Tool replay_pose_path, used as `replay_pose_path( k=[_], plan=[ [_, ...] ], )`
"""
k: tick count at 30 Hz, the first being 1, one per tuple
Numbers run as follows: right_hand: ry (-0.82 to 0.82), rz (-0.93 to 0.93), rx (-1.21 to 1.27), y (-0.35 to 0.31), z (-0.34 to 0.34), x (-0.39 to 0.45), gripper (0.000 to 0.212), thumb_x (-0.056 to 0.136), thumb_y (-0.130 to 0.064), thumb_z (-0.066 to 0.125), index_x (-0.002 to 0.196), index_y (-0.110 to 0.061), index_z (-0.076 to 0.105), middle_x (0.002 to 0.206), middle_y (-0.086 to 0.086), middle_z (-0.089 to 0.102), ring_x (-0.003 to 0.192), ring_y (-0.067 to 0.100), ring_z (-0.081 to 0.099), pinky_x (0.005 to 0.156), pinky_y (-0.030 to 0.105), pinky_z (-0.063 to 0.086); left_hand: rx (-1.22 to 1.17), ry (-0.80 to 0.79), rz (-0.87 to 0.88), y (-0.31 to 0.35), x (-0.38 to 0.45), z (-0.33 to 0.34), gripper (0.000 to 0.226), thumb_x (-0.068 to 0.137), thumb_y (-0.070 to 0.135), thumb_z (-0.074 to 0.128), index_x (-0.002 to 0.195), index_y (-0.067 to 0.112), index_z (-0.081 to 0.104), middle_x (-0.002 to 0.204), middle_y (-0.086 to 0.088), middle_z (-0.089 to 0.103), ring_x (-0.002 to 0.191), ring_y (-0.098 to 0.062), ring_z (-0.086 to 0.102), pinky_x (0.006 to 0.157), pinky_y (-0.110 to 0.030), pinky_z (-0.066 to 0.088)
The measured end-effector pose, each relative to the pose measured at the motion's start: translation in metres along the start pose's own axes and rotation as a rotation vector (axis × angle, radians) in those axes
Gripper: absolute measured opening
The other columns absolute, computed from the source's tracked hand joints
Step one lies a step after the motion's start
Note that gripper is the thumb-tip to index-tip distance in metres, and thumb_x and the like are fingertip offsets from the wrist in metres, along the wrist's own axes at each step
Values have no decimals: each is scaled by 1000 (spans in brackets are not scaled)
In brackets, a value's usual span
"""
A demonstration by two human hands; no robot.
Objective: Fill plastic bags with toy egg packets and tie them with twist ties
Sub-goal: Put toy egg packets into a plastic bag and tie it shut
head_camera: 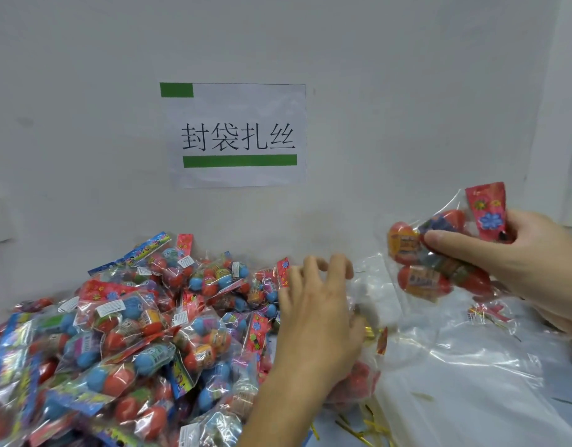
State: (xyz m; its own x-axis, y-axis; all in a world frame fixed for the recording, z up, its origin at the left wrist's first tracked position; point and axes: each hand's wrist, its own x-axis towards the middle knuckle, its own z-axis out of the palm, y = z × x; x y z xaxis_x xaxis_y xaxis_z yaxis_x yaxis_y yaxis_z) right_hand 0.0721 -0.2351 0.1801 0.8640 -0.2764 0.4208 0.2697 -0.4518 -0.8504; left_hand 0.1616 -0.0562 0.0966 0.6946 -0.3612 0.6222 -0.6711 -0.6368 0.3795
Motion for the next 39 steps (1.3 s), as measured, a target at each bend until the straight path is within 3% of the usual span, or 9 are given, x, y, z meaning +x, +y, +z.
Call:
replay_pose_path(
  k=[3, 7, 12, 14, 17, 22, 27, 30, 39],
  plan=[
    [-92, -19, -109, -3, 0, -2, 79, 29, -91, 74, 95, -47, 72, 77, -7, 77, 63, 10, 74, 47, 21, 56, -90, -62, -6, -6, 3, -3, 33, 87, -1, 54, 94, 31, 45, 109, 11, 36, 108, -11, 36, 81, -27, 45],
    [-252, 2, -147, -7, 19, -2, 68, 42, -74, 86, 99, -40, 73, 84, -5, 78, 73, 14, 76, 58, 28, 58, -90, -200, -59, -13, 5, -11, 39, 90, -4, 46, 102, 23, 72, 116, 5, 46, 118, -11, 39, 97, -23, 38],
    [-191, -2, -381, 1, 42, 7, 33, 66, -47, 85, 84, -26, 69, 72, -13, 73, 60, 1, 67, 50, 18, 50, -87, -360, -129, -14, 4, -16, 26, 92, 0, 46, 108, 17, 56, 113, 0, 46, 96, -18, 53, 84, -34, 52],
    [-204, 3, -447, 5, 45, 8, 30, 67, -47, 85, 79, -28, 65, 68, -15, 69, 52, 0, 61, 40, 15, 41, -60, -364, -153, -16, 3, -17, 20, 93, 1, 48, 101, 20, 48, 109, 1, 43, 85, -12, 50, 69, -26, 47],
    [-205, 25, -499, 6, 46, 7, 30, 63, -50, 84, 79, -37, 63, 66, -20, 67, 50, 0, 59, 36, 13, 38, -126, -370, -158, -18, 5, -18, 44, 88, -4, 49, 121, 25, 52, 117, 1, 48, 88, -19, 57, 68, -31, 52],
    [-151, 13, -663, 10, 49, 9, 34, 60, -57, 80, 80, -35, 62, 66, -10, 68, 55, 9, 64, 48, 24, 50, -141, -354, -165, -18, 4, -20, 51, 88, -3, 51, 130, 24, 48, 118, 1, 48, 81, -11, 55, 59, -20, 44],
    [-252, 24, -729, 7, 63, 5, 30, 58, -47, 81, 81, -38, 64, 63, -10, 69, 52, 7, 66, 54, 27, 57, -122, -330, -140, -9, 1, -17, 58, 89, 5, 58, 140, 26, 41, 133, 6, 42, 113, -10, 43, 90, -25, 43],
    [-284, 56, -848, 13, 76, 7, 34, 61, -48, 78, 79, -25, 62, 70, -5, 67, 64, 14, 65, 55, 27, 50, -83, -357, -121, -5, -1, -17, 58, 86, 3, 61, 136, 27, 42, 126, 4, 42, 120, -17, 44, 93, -33, 47],
    [116, 129, -714, 39, 102, 21, 35, 75, -45, 63, 62, -16, 47, 67, 4, 61, 69, 28, 62, 48, 26, 36, -65, -387, -61, 2, -3, -19, 69, 88, 5, 57, 148, 25, 28, 140, 6, 39, 133, -16, 36, 103, -27, 38]
  ],
)
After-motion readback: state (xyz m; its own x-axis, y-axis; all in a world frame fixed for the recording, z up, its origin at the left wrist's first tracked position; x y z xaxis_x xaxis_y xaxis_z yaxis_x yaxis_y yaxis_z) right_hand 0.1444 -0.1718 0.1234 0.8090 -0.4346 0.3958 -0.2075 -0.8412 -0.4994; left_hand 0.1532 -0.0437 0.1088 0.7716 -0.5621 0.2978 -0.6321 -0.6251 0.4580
